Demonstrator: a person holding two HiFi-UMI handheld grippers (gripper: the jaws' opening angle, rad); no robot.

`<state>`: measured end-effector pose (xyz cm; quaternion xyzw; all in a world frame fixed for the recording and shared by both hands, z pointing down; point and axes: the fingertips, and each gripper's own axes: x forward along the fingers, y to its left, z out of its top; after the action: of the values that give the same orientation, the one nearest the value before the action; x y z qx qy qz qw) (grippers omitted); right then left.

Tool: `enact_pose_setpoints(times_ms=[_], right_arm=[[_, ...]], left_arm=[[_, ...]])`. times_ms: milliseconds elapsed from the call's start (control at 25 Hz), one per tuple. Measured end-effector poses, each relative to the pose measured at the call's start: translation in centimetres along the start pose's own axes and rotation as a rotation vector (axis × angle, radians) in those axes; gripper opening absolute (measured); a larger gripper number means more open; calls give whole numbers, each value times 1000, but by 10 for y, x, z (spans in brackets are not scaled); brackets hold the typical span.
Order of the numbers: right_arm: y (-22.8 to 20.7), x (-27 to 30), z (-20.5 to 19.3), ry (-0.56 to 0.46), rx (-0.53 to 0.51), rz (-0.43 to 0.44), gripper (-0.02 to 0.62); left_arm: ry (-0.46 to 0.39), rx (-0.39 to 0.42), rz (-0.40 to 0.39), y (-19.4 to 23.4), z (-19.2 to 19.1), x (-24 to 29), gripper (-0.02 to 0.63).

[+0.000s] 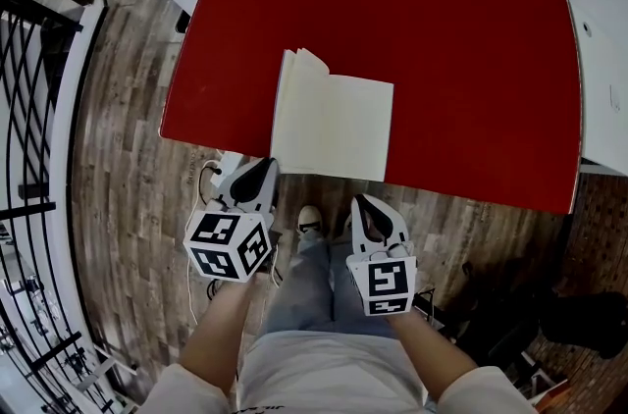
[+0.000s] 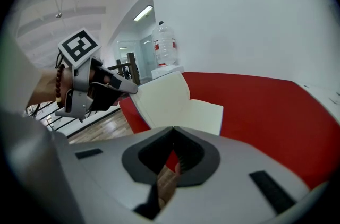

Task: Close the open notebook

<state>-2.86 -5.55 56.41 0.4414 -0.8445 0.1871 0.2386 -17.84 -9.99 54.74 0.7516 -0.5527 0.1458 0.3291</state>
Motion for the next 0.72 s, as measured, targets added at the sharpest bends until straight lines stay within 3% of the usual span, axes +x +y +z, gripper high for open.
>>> enact_pose_setpoints(times_ms=[160,720], right_arm=[[-4,-3,1,-12,15,-12,6],[-46,-28,-13,-21,95,-127,6]], left_arm=[[9,74,-23,-25,3,2,23],[74,215,-158,-112,-14,37,23]])
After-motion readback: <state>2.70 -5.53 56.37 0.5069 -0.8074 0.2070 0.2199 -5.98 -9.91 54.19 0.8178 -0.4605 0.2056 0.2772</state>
